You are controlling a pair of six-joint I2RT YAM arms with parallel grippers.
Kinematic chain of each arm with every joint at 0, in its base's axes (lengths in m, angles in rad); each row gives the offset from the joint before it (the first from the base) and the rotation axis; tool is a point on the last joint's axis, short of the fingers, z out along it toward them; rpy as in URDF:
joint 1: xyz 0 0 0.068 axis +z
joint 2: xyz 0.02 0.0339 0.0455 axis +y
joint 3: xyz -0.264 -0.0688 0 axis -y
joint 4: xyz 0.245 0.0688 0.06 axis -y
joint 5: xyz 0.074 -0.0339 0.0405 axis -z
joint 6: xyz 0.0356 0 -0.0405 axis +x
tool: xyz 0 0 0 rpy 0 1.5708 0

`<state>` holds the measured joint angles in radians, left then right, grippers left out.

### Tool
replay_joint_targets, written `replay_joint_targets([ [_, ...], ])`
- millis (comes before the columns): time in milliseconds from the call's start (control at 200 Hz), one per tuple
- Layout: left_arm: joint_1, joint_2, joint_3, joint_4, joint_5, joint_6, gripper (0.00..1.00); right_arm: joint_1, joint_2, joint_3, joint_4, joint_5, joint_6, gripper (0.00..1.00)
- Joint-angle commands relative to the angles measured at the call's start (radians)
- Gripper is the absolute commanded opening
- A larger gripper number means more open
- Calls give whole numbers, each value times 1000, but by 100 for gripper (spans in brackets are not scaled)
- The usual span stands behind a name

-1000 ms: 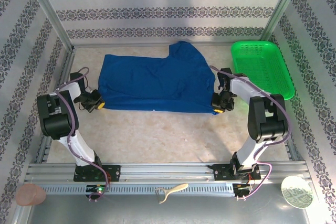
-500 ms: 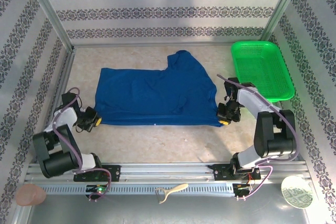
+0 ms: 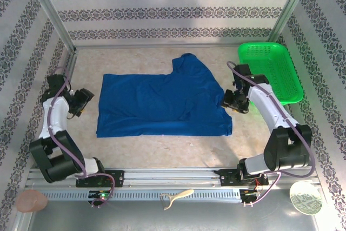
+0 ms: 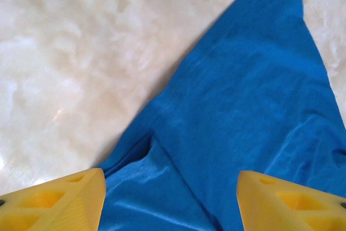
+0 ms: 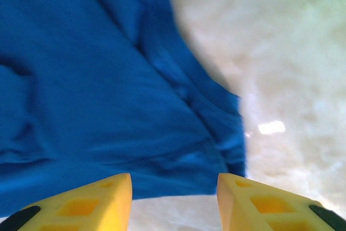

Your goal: Fold the inside-out t-shirt

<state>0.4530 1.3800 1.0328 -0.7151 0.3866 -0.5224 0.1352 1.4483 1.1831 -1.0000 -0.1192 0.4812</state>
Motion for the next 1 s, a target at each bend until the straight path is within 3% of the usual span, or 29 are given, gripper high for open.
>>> replay_joint_targets([
  [0, -66, 114, 105, -103, -22, 143, 65, 95, 86, 96, 18, -22, 53, 46],
  [235, -226, 290, 261, -197, -211, 302, 65, 320, 315, 319, 41, -12, 2, 47],
  [395, -290, 317, 249, -201, -253, 320, 65, 417, 417, 420, -5, 28, -107, 48],
  [724, -303, 258, 63, -85, -261, 235, 65, 416, 523, 405, 35, 84, -8, 54],
  [994, -300, 293, 215, -68, -228, 196, 70, 332, 486, 451, 71, 89, -11, 57],
])
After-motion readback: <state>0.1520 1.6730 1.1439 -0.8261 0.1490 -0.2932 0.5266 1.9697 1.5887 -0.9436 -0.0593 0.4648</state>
